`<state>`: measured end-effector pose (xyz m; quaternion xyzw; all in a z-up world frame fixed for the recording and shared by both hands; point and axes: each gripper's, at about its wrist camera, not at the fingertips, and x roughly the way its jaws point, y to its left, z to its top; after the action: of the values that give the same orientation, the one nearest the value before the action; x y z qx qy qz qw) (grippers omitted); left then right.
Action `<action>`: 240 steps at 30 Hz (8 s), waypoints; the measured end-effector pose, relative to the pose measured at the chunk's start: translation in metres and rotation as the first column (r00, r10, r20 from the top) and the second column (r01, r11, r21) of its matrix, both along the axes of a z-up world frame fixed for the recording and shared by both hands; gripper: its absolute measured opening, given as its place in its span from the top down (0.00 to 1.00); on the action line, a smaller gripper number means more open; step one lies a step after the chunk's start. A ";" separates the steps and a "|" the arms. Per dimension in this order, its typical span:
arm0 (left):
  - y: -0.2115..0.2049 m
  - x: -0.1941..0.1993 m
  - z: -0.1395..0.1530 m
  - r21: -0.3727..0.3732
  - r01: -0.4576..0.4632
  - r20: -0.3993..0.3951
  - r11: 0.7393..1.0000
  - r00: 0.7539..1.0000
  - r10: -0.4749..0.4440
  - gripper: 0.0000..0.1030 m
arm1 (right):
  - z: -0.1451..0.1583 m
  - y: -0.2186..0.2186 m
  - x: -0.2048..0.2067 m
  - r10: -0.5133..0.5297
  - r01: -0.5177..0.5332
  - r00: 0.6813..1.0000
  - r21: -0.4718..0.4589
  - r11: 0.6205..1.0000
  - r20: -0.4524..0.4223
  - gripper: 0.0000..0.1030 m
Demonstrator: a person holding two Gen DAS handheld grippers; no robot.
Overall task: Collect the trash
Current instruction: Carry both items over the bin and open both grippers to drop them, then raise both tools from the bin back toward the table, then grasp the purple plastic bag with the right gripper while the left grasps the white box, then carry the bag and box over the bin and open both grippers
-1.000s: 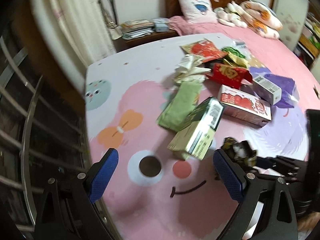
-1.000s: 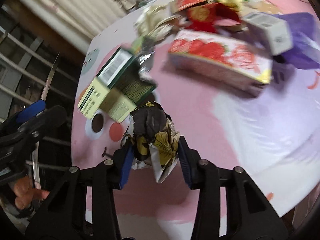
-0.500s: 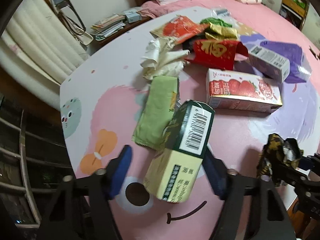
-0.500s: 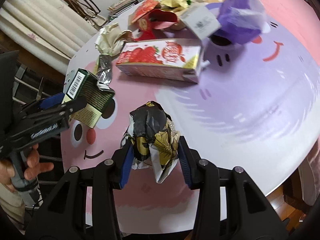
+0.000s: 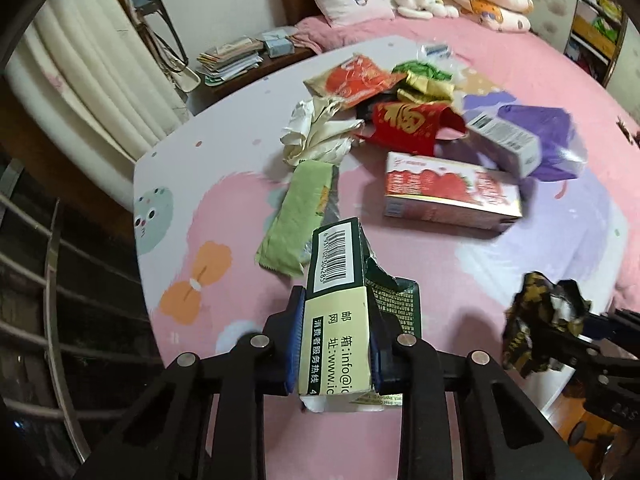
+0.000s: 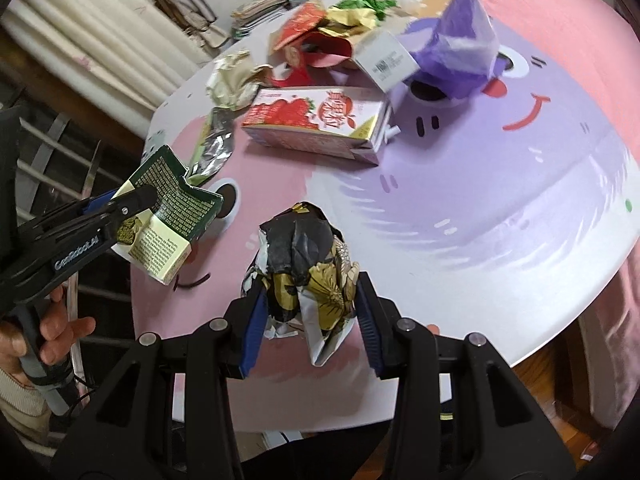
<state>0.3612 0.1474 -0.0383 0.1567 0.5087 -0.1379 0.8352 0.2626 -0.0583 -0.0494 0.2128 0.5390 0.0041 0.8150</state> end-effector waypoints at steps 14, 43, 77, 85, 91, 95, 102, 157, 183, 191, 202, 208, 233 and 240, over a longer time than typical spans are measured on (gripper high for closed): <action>-0.069 -0.156 0.043 -0.105 -0.184 0.016 0.977 0.982 0.187 0.75 | 0.036 -0.065 -0.095 0.296 -0.295 0.954 -0.026 0.955 0.045 0.63; -0.220 -0.344 -0.284 0.018 -0.303 -0.300 0.953 0.907 0.295 0.75 | -0.329 -0.176 -0.251 0.292 -0.313 0.902 -0.017 0.950 -0.317 0.63; -0.163 -0.342 -0.164 -0.090 -0.305 -0.240 0.948 0.930 0.277 0.22 | -0.179 -0.148 -0.267 0.172 -0.191 0.964 -0.080 0.978 -0.203 0.34; -0.145 -0.354 -0.041 -0.109 -0.270 -0.224 0.957 0.944 0.241 0.22 | -0.070 -0.133 -0.282 0.170 -0.182 0.975 -0.078 0.980 -0.142 0.34; -0.125 -0.359 0.053 -0.128 -0.256 -0.121 0.958 0.963 0.241 0.22 | 0.018 -0.116 -0.288 0.185 -0.191 0.981 -0.102 0.976 -0.058 0.34; -0.112 -0.359 0.110 -0.143 -0.229 -0.031 0.963 0.973 0.227 0.22 | 0.082 -0.110 -0.288 0.171 -0.167 0.985 -0.133 0.977 0.021 0.34; -0.091 -0.352 0.166 -0.200 -0.229 0.051 0.953 0.968 0.244 0.23 | 0.168 -0.106 -0.286 0.156 -0.130 0.976 -0.170 0.977 0.151 0.34; -0.238 0.119 0.051 -0.053 -0.323 -0.202 0.945 0.930 0.306 0.23 | -0.006 -0.236 0.182 0.258 -0.231 0.959 0.204 0.951 -0.120 0.54; -0.283 0.133 -0.017 -0.035 -0.324 -0.374 0.945 0.881 0.288 0.62 | 0.016 -0.267 0.152 0.270 -0.263 0.962 0.124 0.957 -0.037 0.90; -0.276 0.099 0.015 -0.123 -0.338 -0.289 0.933 0.911 0.292 0.66 | 0.038 -0.267 0.122 0.245 -0.243 0.970 0.108 0.964 -0.003 0.90; -0.226 -0.013 0.110 -0.237 -0.311 -0.159 0.920 0.947 0.279 0.66 | 0.097 -0.232 0.022 0.227 -0.233 0.971 0.075 0.970 0.079 0.91; -0.183 -0.105 0.140 -0.253 -0.284 -0.083 0.925 0.959 0.272 0.66 | 0.116 -0.197 -0.052 0.224 -0.229 0.970 0.055 0.972 0.091 0.91; -0.092 -0.349 0.024 -0.192 -0.308 -0.167 0.932 0.946 0.278 0.66 | -0.006 -0.100 -0.264 0.244 -0.242 0.957 0.030 0.970 -0.157 0.91; -0.111 -0.355 -0.085 -0.162 -0.333 -0.284 0.929 0.917 0.279 0.66 | -0.125 -0.108 -0.274 0.208 -0.197 0.934 0.066 0.978 -0.289 0.91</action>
<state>0.0066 0.0361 -0.1230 -0.0320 0.6132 -0.0761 0.7856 -0.0113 -0.1665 -0.1743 0.1689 0.6732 0.0658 0.7169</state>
